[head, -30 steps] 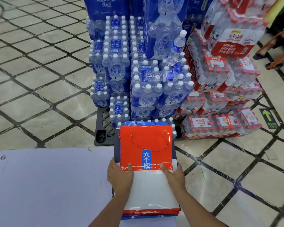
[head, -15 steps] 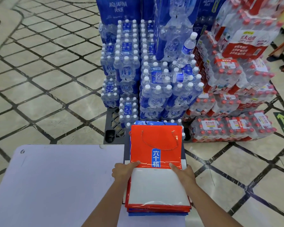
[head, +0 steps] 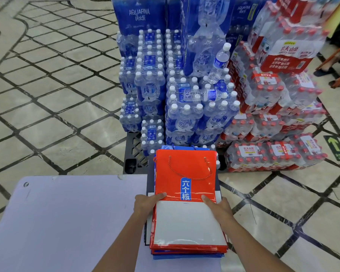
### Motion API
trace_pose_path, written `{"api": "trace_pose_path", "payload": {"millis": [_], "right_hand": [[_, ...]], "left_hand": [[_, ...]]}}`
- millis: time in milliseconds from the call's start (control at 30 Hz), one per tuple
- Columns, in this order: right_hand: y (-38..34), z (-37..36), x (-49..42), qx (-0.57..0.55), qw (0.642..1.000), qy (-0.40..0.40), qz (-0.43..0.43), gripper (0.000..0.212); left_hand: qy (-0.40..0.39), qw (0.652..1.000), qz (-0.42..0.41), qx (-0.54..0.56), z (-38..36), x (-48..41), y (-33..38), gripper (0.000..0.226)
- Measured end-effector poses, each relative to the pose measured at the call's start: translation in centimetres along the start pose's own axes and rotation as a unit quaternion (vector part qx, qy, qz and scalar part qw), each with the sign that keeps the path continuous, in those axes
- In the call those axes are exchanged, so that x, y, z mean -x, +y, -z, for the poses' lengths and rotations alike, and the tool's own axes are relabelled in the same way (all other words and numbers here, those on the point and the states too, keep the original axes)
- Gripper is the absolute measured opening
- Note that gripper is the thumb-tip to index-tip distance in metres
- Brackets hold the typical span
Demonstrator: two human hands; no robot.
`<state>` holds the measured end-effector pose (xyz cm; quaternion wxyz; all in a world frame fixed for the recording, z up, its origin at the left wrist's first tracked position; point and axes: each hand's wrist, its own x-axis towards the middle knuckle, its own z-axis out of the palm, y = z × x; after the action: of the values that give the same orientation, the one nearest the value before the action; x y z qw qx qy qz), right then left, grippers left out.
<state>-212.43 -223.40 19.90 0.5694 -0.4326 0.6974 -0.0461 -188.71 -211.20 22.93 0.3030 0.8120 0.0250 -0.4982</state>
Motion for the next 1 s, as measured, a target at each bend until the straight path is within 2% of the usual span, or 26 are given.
{"api": "trace_pose_path", "payload": {"millis": [167,300,467,567,667,767,867,1000], "right_hand": [[0.3,0.1,-0.1,0.028,0.999,0.007,0.029,0.077],[-0.8,0.3,1.9,0.056,0.997,0.033,0.048,0.061],[-0.6,1.3,2.9,0.092,0.992,0.062,0.061,0.082],[-1.2,1.6,4.5,0.096,0.990,0.072,0.070,0.087],[-2.0,1.4,5.7,0.092,0.989,0.081,0.081,0.093],[-4.6,0.4,9.4,0.085,0.988,0.093,0.095,0.077],[-6.9,-1.1,11.4,0.087,0.987,0.091,0.104,0.061],[-8.0,-4.2,11.7,0.074,0.987,0.069,0.128,0.081]], "left_hand": [[-0.003,1.000,-0.011,0.022,-0.5,0.0,-1.0,0.092],[-0.018,0.999,-0.022,0.028,-0.8,0.8,-1.0,0.095],[-0.042,0.999,-0.034,-0.001,0.1,1.0,-1.3,0.114],[-0.050,0.997,-0.050,-0.017,1.3,2.0,-1.1,0.111],[-0.008,0.997,-0.073,-0.015,2.7,3.3,-0.2,0.112],[0.033,0.994,-0.099,-0.035,4.6,4.3,0.8,0.112],[0.059,0.991,-0.117,-0.039,7.0,5.3,1.5,0.101],[0.093,0.988,-0.124,-0.017,10.6,5.9,1.1,0.088]]}}
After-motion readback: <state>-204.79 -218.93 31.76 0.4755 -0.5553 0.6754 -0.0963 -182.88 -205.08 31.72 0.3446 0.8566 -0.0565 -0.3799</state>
